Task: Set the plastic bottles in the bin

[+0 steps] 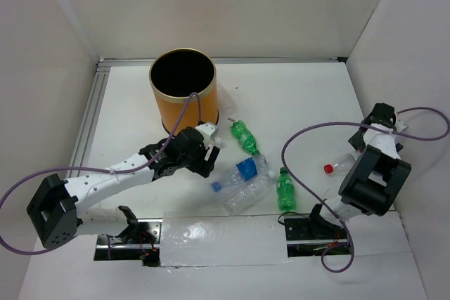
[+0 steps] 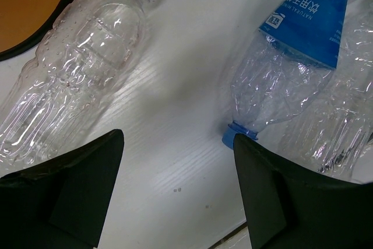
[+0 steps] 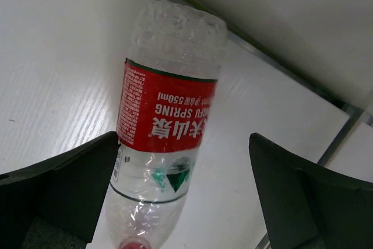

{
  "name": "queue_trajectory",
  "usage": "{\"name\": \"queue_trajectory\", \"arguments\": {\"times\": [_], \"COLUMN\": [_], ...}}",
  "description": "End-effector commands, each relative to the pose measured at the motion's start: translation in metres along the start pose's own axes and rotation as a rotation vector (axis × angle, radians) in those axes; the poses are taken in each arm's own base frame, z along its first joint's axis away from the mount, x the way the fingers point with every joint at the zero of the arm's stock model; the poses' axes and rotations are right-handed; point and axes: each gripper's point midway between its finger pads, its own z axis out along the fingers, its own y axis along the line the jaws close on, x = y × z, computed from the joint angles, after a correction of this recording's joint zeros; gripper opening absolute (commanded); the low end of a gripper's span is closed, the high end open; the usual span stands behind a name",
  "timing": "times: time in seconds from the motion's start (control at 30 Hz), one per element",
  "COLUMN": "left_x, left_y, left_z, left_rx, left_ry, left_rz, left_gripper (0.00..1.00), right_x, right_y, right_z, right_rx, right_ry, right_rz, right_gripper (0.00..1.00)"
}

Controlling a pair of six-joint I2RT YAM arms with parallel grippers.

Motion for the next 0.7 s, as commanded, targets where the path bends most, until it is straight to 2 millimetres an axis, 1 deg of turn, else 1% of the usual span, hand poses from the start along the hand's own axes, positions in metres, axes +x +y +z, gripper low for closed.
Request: {"name": "queue_trajectory", "arguments": {"times": [0.0,0.07,0.1,0.13,0.17,0.2,0.23,0.27,0.3,0.37,0.4,0.43,0.47,0.5,0.53,0.57,0.6,0.63,0.67], "left_x": [-0.016,-0.016,-0.018,-0.016,-0.022,-0.020,-0.020,-0.020,-0.025,-0.023,-0.025,-0.021,-0.021,-0.025,-0.026,-0.026,-0.025,-0.026,-0.026], "left_y": [-0.003,-0.003,-0.003,-0.002,-0.003,-0.003,-0.003,-0.002,-0.003,-0.001,-0.001,-0.002,-0.002,-0.001,0.001,0.001,0.000,0.003,0.003], "left_z": [0.001,0.004,0.005,0.008,0.006,0.009,0.009,0.009,0.006,0.008,0.006,0.007,0.007,0.008,0.008,0.008,0.007,0.007,0.007], "left_rx": [0.004,0.001,0.003,-0.009,-0.006,-0.008,-0.008,-0.017,-0.011,-0.026,-0.023,-0.029,-0.029,-0.035,-0.049,-0.049,-0.056,-0.075,-0.075], "left_ry": [-0.049,-0.038,-0.047,-0.036,-0.049,-0.041,-0.041,-0.043,-0.065,-0.066,-0.075,-0.075,-0.075,-0.089,-0.093,-0.093,-0.096,-0.102,-0.102], "left_rz": [0.031,0.032,0.040,0.042,0.040,0.041,0.042,0.031,0.028,0.000,-0.001,-0.009,-0.021,-0.023,-0.024,-0.024,-0.017,-0.018,-0.018], "left_gripper": [0.88,0.88,0.88,0.88,0.88,0.88,0.88,0.88,0.87,0.86,0.86,0.84,0.84,0.83,0.80,0.79,0.77,0.75,0.73], "right_x": [0.017,0.018,0.029,0.033,0.045,0.049,0.047,0.049,0.048,0.056,0.054,0.057,0.064,0.061,0.061,0.069,0.062,0.063,0.057], "right_y": [0.010,0.016,0.017,0.020,0.023,0.027,0.032,0.038,0.043,0.071,0.082,0.100,0.120,0.132,0.148,0.167,0.177,0.188,0.205], "right_z": [0.012,0.019,0.029,0.034,0.043,0.043,0.042,0.040,0.036,0.018,0.007,-0.006,-0.022,-0.038,-0.055,-0.076,-0.097,-0.113,-0.145], "right_rx": [-0.044,-0.055,-0.043,-0.053,-0.049,-0.068,-0.099,-0.138,-0.179,-0.314,-0.363,-0.456,-0.526,-0.592,-0.690,-0.770,-0.836,-0.901,-1.064], "right_ry": [0.065,0.071,0.106,0.125,0.169,0.195,0.197,0.210,0.210,0.217,0.194,0.182,0.171,0.129,0.089,0.050,-0.017,-0.055,-0.144], "right_rz": [0.001,0.000,-0.014,-0.018,-0.034,-0.038,-0.045,-0.057,-0.079,-0.145,-0.176,-0.241,-0.315,-0.356,-0.433,-0.520,-0.573,-0.643,-0.782], "right_gripper": [1.00,1.00,1.00,1.00,0.95,0.89,0.83,0.75,0.63,0.56,0.55,0.49,0.47,0.43,0.37,0.34,0.32,0.30,0.30]}}
